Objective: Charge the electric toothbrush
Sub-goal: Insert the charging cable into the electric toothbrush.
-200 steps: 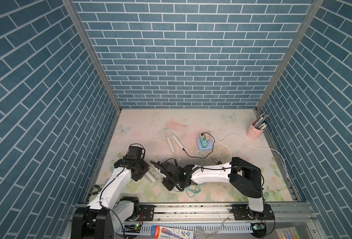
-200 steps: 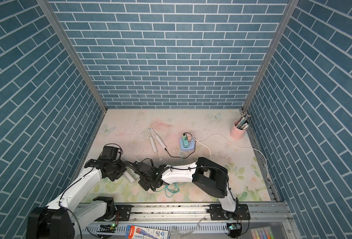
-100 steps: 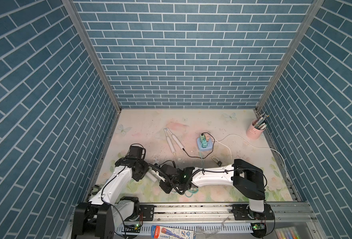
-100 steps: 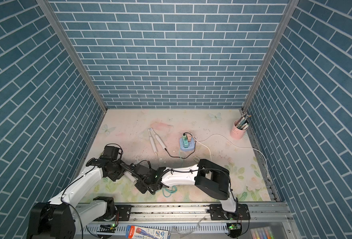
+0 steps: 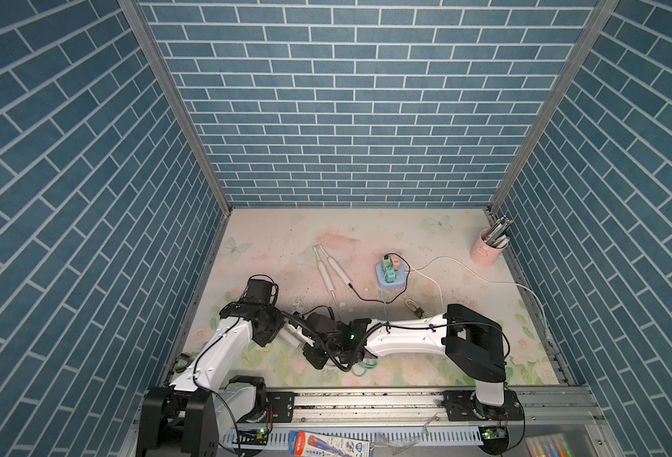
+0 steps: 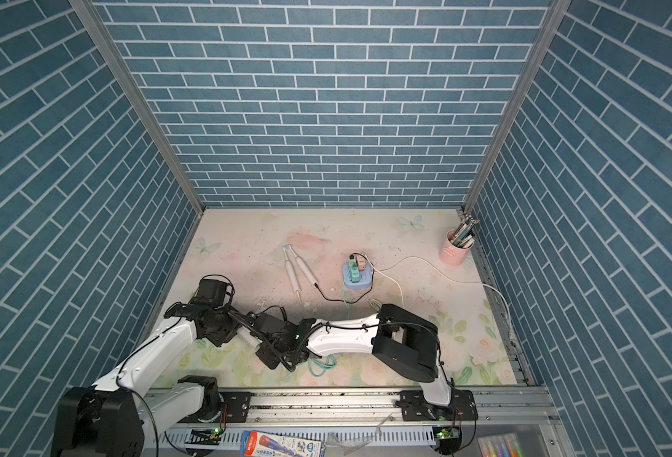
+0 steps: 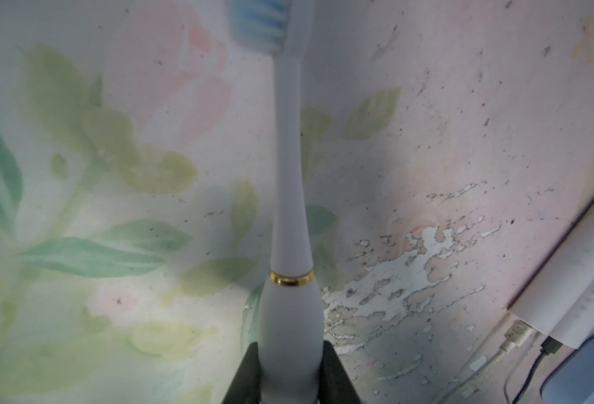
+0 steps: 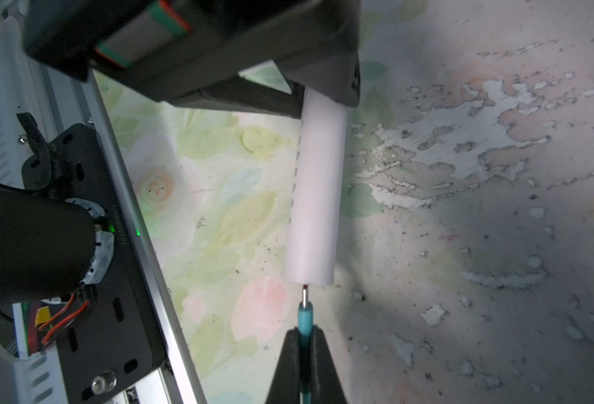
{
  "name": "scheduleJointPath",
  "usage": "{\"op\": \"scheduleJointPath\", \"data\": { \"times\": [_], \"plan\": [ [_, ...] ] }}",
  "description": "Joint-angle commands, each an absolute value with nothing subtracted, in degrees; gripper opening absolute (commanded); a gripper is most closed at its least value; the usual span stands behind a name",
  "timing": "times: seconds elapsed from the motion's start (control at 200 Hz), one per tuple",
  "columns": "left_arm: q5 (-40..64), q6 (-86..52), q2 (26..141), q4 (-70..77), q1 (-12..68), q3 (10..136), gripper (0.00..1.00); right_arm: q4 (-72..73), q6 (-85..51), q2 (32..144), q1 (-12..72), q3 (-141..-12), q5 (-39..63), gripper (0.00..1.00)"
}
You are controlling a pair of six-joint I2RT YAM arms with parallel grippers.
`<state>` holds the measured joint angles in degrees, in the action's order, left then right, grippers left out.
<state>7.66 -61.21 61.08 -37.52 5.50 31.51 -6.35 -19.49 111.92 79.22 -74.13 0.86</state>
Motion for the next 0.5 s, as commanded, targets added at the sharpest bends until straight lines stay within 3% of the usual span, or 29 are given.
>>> {"op": "scheduleJointPath", "data": {
  "times": [0.0,0.495],
  "plan": [
    [8.6,-61.8,60.2,-37.9,5.3,30.8,0.00,-6.7,-17.8,113.7,79.5,-76.0,0.7,0.00],
    [10.1,-62.0,59.8,-38.0,5.3,30.2,0.00,-6.9,-18.0,113.6,79.5,-75.9,-3.5,0.00]
  ]
}}
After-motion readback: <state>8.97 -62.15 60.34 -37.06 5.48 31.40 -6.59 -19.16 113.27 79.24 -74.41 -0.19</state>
